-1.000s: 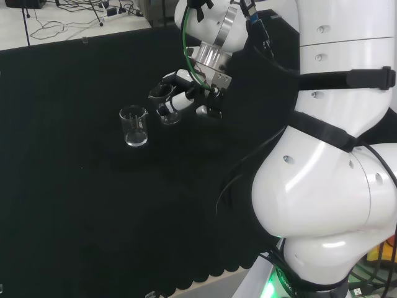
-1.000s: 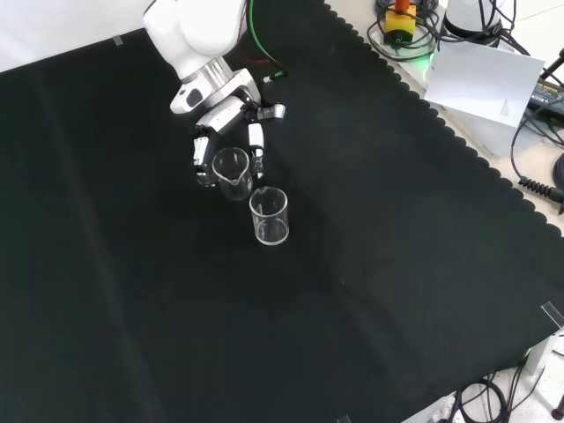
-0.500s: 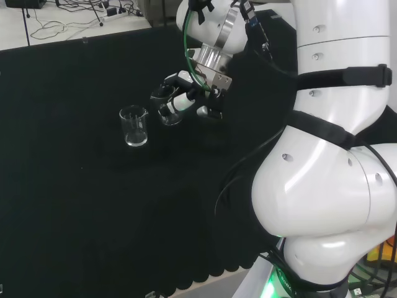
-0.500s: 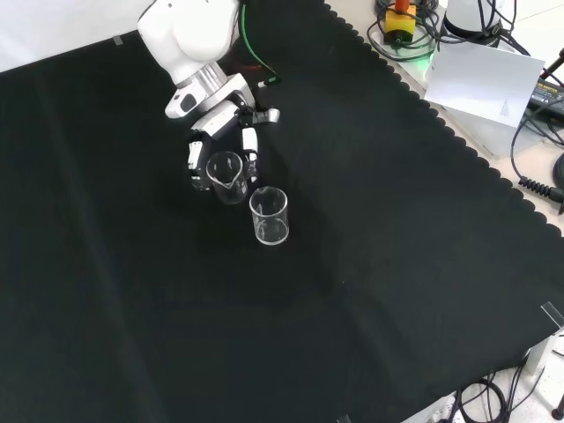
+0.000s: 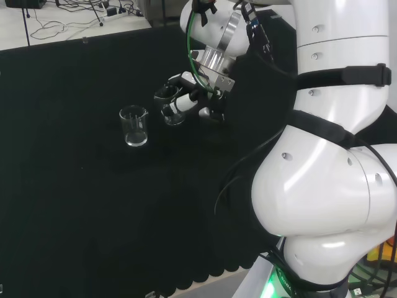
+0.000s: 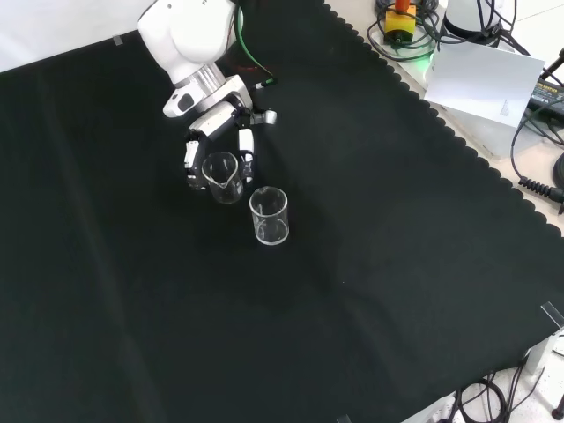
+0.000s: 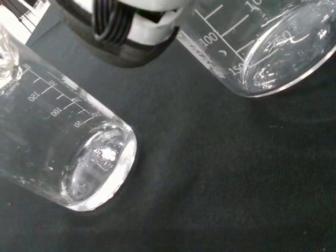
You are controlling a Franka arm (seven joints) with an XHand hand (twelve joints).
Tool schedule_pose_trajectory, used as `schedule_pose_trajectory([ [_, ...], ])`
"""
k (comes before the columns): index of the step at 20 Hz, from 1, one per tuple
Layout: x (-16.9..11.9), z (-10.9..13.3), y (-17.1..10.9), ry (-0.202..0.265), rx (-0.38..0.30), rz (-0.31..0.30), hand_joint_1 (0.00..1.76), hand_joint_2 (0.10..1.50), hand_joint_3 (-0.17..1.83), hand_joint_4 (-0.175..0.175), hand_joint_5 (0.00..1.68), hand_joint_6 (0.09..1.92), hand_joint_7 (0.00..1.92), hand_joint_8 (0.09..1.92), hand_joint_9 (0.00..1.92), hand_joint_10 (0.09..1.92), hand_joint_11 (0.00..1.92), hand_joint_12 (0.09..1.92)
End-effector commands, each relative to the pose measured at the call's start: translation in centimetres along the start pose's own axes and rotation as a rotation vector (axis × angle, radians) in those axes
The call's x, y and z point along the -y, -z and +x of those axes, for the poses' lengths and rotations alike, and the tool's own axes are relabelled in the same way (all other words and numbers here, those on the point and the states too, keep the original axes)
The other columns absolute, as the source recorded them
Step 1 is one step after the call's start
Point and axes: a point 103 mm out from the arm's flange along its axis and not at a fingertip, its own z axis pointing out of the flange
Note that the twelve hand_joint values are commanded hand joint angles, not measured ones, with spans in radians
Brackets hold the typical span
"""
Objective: Place the beaker back on the table.
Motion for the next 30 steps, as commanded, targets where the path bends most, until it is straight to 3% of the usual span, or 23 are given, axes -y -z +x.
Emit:
schedule_pose_trajectory([
  [1, 0.1, -0.5, -0.2, -0.002, -0.005, -0.014, 1.41, 1.06, -0.17, -0.139, 1.13, 0.87, 1.23, 0.77, 1.49, 0.09, 0.99, 0.81],
  [11, 0.0, -0.6, -1.0, -0.019, 0.004, -0.012, 1.41, 1.06, -0.17, -0.155, 1.12, 0.92, 1.27, 0.71, 1.46, 0.09, 0.99, 0.80],
  [18, 0.2, -0.7, -1.2, -0.019, 0.061, 0.013, 1.41, 1.06, -0.17, -0.158, 1.14, 0.93, 1.27, 0.67, 1.46, 0.09, 1.02, 0.81],
  [22, 0.4, -0.7, -0.9, -0.009, 0.082, 0.040, 1.41, 1.06, -0.17, -0.124, 1.15, 0.83, 1.25, 0.71, 1.46, 0.09, 1.05, 0.83],
  [24, 0.6, -0.6, -0.8, -0.005, 0.089, 0.055, 1.31, 1.10, -0.17, -0.032, 1.10, 0.85, 1.21, 0.73, 1.42, 0.09, 1.04, 0.88],
  [25, 0.6, -0.7, -0.8, -0.009, 0.092, 0.072, 1.26, 1.11, -0.17, -0.076, 1.10, 0.83, 1.14, 0.77, 1.38, 0.09, 0.97, 0.94],
  [26, 0.6, -0.7, -0.9, -0.012, 0.099, 0.105, 1.25, 1.07, -0.17, -0.084, 1.03, 0.86, 1.07, 0.80, 1.34, 0.09, 0.90, 1.00],
  [30, 1.0, -0.6, -0.8, -0.022, 0.130, 0.142, 1.18, 0.97, -0.17, -0.045, 0.71, 0.95, 0.76, 0.77, 1.09, 0.09, 0.52, 1.25],
])
